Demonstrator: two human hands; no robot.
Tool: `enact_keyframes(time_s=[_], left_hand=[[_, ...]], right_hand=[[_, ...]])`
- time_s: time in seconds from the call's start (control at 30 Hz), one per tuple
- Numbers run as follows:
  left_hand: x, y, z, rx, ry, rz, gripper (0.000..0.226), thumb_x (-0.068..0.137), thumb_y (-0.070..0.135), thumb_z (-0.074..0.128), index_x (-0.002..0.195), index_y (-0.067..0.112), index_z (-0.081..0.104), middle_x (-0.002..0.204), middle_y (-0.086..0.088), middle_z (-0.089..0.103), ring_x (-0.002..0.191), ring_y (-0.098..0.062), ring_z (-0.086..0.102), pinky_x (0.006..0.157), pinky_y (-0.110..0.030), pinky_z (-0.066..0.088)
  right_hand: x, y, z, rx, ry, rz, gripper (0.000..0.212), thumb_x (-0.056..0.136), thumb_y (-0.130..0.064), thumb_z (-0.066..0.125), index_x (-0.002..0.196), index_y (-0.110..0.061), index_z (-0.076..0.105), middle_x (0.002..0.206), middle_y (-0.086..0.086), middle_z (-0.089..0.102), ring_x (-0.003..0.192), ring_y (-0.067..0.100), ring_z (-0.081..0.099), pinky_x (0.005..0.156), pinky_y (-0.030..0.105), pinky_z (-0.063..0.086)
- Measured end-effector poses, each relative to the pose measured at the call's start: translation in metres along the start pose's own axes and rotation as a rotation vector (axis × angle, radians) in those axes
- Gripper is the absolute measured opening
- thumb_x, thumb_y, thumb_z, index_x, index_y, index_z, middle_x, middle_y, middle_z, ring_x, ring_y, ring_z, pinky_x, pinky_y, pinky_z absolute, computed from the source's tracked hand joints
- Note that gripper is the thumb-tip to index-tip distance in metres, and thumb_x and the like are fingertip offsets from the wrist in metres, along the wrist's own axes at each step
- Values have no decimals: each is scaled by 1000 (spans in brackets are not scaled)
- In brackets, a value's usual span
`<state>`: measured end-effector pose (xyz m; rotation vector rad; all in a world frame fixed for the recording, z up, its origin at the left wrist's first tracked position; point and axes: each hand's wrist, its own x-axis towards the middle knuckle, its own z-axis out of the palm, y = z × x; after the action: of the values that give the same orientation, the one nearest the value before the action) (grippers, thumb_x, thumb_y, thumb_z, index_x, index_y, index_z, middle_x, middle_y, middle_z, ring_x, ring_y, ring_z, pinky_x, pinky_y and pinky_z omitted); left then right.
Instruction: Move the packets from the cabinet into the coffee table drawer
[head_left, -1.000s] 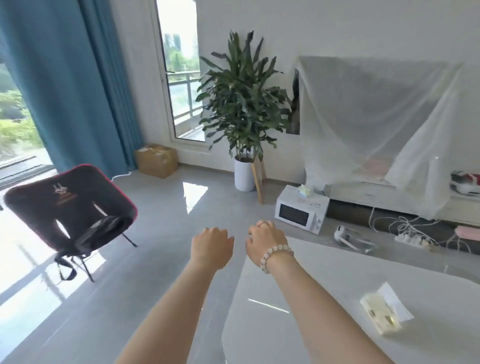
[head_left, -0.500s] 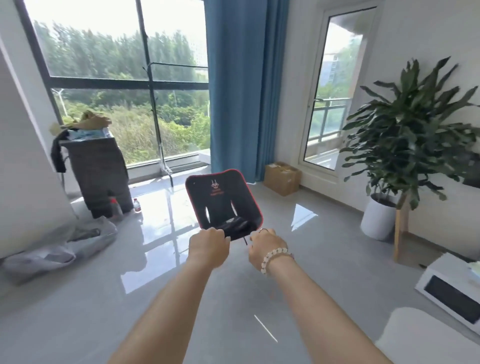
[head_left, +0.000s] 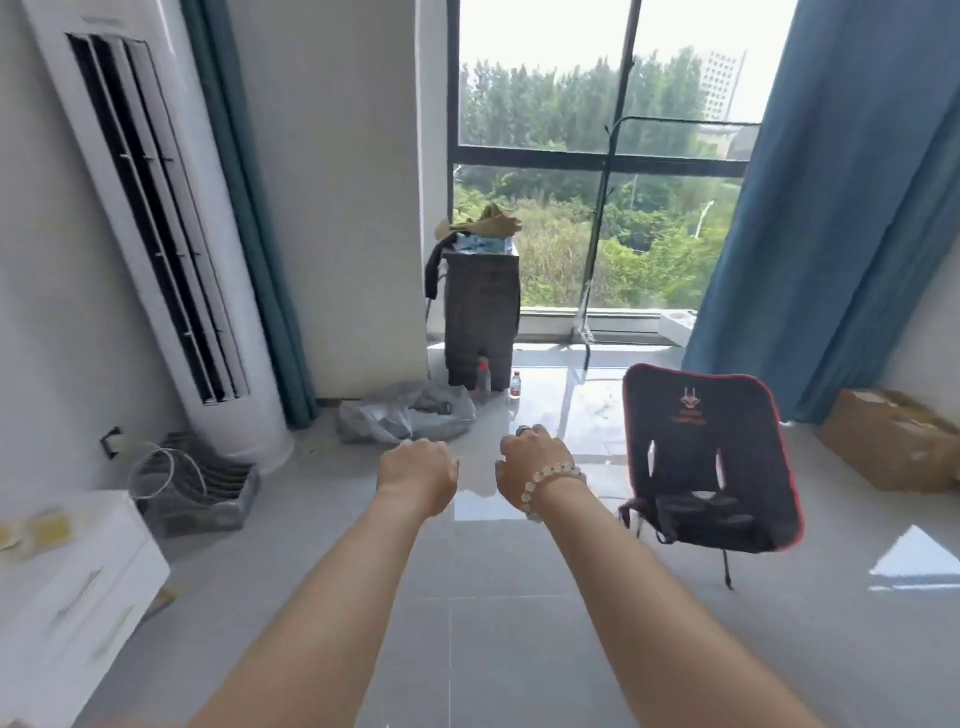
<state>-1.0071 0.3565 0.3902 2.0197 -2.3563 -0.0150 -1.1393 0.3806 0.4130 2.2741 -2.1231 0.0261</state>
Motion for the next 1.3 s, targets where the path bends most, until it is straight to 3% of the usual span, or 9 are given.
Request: enact_keyframes(time_s=[0.33,0.47,0.63,0.8,1.0,1.3], left_hand=[[81,-94,-6,0,19,-340,41,101,36,28,120,13,57,127,-8,57,120,-28,50,91,-36,42],[98,-130,-4,-10,38,-462,42,101,36,28,118,12,58,125,-9,59,117,-29,52,90,-37,43],[76,-185,5,24,-11,-630,40,102,35,27,117,11,55,124,-10,58,115,-29,52,88,-36,43],[52,-249,2,26,-17,-799,41,101,35,27,117,11,57,120,-10,60,111,-29,55,83,-33,44],[49,-334,23,46,-67,-882,44,102,36,24,121,12,55,122,-9,59,112,-28,55,85,-34,44],[80,-472,21,-12,54,-958,45,102,31,24,105,9,63,108,-10,64,102,-28,59,76,-32,45]], right_hand=[[150,-57,-1,3,-13,-309,33,93,-13,40,122,-9,57,128,9,52,125,23,40,97,33,38],[202,-92,-4,-3,-48,-418,35,97,-20,38,126,-12,56,132,8,49,128,22,37,96,35,39],[218,-162,10,-8,-142,-579,38,95,-17,37,130,-11,53,134,8,47,127,24,39,97,35,39],[225,-246,22,30,-147,-773,39,101,-27,31,131,-11,51,136,9,47,127,24,40,100,36,38],[251,-337,53,-47,-218,-887,41,101,-30,29,131,-11,50,136,9,47,127,25,40,100,38,37],[309,-462,58,-57,-209,-953,43,102,-29,23,127,-11,54,134,10,48,125,24,41,99,36,36]])
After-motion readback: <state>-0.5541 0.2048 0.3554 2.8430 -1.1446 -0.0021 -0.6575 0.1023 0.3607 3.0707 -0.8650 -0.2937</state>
